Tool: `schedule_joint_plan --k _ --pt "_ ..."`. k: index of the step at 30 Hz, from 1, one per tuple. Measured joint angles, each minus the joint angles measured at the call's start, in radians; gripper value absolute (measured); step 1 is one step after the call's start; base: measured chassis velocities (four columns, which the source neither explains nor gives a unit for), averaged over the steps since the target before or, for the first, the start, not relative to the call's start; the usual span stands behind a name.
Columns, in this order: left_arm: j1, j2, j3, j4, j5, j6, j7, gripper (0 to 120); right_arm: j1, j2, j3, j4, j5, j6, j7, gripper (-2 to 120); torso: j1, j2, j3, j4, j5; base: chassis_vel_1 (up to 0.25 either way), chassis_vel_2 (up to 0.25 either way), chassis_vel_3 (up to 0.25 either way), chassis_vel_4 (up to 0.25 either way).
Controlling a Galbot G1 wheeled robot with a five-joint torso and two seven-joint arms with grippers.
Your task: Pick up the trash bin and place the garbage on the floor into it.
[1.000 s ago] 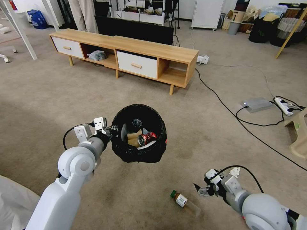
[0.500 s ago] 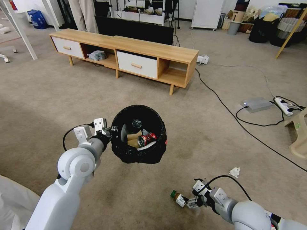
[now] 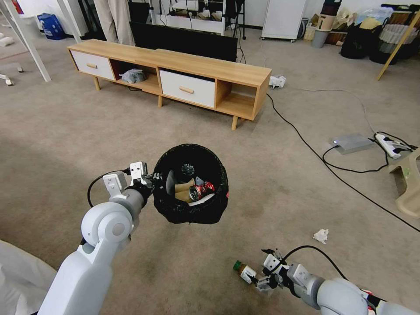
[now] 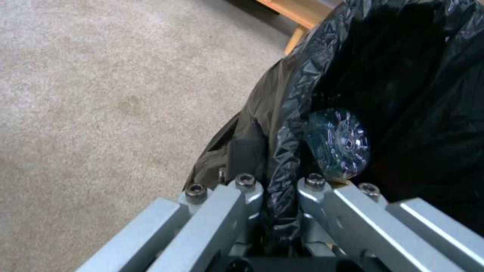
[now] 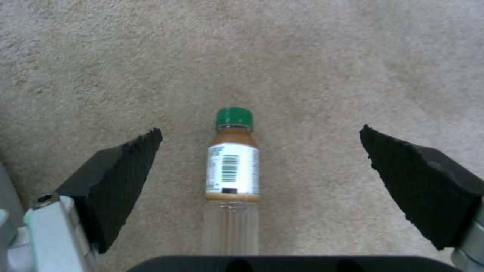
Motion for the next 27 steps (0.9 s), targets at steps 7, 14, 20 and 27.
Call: schedule_joint_plan --k 7,14,20,27 --pt "0.002 -0.006 0.003 0.000 0.005 -0.001 0.001 0 0.031 0.025 -0.052 -0.054 -0.007 -0.036 -0.002 100 0.000 0.000 0.000 0.0000 -0.0001 0.000 0.000 0.000 0.000" --pt "0.002 -0.008 0.004 0.001 0.006 -0.002 0.002 0 0.072 0.046 -0.093 -0.094 -0.008 -0.048 -0.002 100 0.000 0.000 0.000 0.0000 -0.0001 0.000 0.000 0.000 0.000" --pt "0.005 -0.008 0.003 0.001 0.006 -0.003 0.003 0 0.107 0.064 -0.124 -0.112 0.002 -0.048 -0.003 100 0.000 0.000 0.000 0.0000 -0.0001 0.000 0.000 0.000 0.000" --pt "0.007 -0.007 0.003 0.001 0.008 -0.003 0.004 0 0.171 0.124 -0.178 -0.191 0.015 -0.042 -0.006 100 0.000 0.000 0.000 0.0000 -0.0001 0.000 0.000 0.000 0.000"
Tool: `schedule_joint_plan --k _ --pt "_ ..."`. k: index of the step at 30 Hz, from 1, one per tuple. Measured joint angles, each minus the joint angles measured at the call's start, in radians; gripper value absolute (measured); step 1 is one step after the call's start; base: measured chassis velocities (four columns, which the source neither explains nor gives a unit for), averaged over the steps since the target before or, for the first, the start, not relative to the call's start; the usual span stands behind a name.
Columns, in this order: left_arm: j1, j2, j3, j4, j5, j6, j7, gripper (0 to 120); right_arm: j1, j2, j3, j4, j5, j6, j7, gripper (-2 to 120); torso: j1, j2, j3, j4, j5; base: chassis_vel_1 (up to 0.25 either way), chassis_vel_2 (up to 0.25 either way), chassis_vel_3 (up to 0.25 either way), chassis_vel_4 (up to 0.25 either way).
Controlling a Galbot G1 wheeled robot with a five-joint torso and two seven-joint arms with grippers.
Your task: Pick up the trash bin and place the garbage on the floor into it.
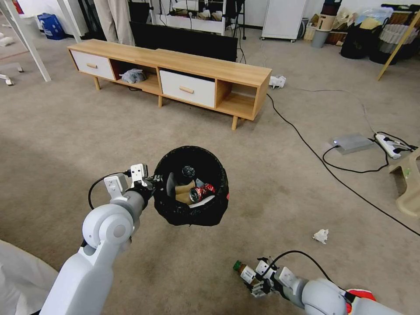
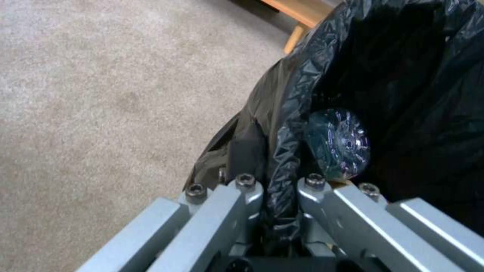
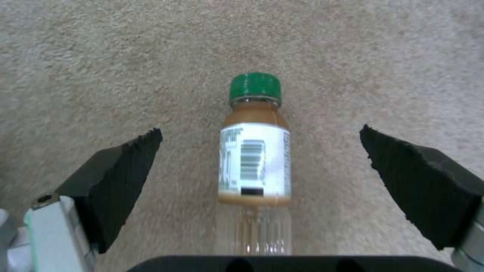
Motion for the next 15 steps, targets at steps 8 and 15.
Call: schedule_joint_plan --k 8,15 --pt "0.004 -0.003 0.001 0.002 0.007 -0.002 0.005 0 0.047 0.065 -0.049 -0.071 0.026 -0.002 0.000 100 0.000 0.000 0.000 0.0000 0.0000 0.000 0.000 0.000 0.000" --pt "0.004 -0.003 -0.001 0.003 0.008 -0.003 0.006 0 0.051 0.091 -0.073 -0.097 0.038 -0.012 0.007 100 0.000 0.000 0.000 0.0000 -0.0001 0.000 0.000 0.000 0.000"
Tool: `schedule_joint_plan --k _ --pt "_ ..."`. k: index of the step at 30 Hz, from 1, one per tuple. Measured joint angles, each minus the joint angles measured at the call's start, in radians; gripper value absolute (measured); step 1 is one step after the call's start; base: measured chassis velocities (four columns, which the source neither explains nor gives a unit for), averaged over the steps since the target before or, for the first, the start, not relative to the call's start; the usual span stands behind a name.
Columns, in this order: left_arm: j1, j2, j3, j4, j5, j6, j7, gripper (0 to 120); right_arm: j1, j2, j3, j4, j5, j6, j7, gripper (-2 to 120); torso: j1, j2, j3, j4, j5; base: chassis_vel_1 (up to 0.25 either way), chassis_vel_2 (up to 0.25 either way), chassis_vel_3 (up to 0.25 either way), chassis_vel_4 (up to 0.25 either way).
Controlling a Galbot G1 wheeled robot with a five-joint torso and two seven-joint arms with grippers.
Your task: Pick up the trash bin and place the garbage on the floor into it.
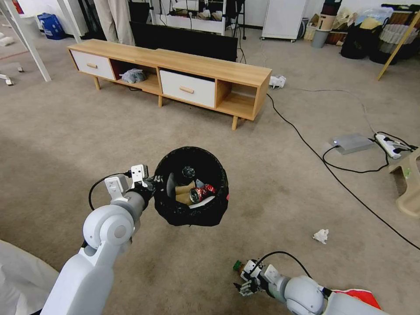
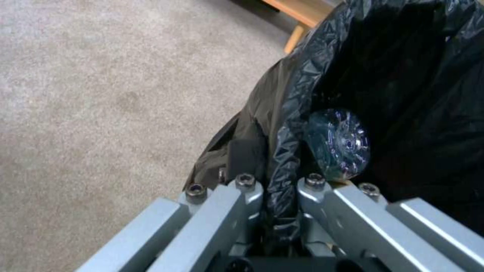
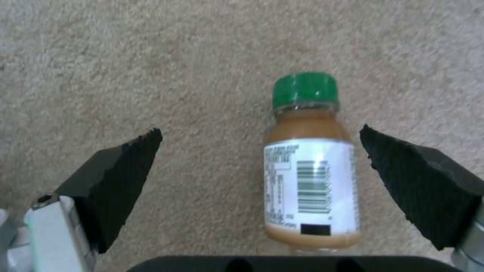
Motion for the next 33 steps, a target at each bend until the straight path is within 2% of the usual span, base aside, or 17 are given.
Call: schedule_joint_plan --k 33 --pt "0.020 0.001 -0.001 -0.020 0.008 -0.001 -0.001 0 -0.095 -0.014 0.092 -0.015 0.010 0.010 0.010 100 0.000 0.000 0.000 0.0000 0.0001 0.000 0.000 0.000 0.000"
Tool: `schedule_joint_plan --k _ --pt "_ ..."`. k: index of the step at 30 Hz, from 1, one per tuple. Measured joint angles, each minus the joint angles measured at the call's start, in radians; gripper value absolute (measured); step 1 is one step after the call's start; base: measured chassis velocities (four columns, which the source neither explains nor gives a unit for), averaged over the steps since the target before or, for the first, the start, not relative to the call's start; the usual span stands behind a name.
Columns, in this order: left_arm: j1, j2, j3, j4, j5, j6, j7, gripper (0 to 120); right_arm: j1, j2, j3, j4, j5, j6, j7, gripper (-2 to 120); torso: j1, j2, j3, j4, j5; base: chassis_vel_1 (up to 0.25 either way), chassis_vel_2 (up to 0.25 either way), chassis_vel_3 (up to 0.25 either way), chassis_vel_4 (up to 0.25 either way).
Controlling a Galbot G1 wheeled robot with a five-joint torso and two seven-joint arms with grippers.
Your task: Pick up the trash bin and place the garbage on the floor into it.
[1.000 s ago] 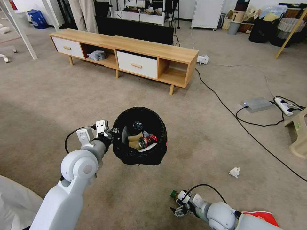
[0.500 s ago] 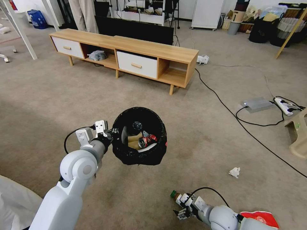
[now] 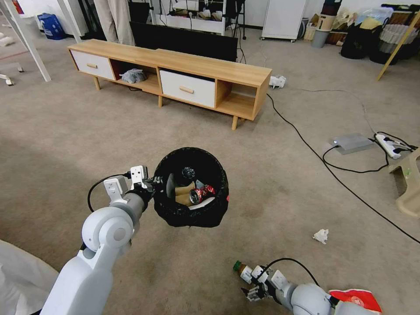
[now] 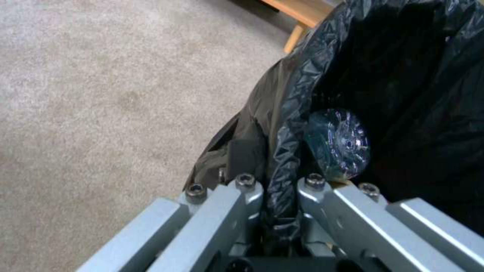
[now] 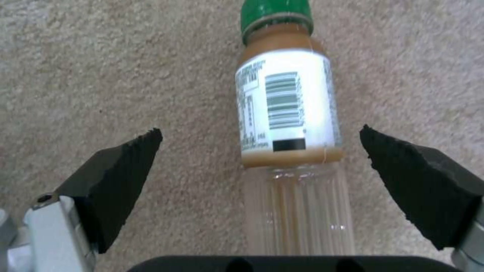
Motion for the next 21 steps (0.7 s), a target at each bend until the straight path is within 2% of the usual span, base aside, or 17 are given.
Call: schedule_joint_plan --k 21 --pt "0.016 -0.003 -0.002 -0.016 0.009 0.000 -0.002 0 -0.003 0.023 0.011 -0.060 0.002 0.000 0.010 99 0.000 0.000 0.000 -0.0001 0.0000 0.000 0.000 0.000 0.000"
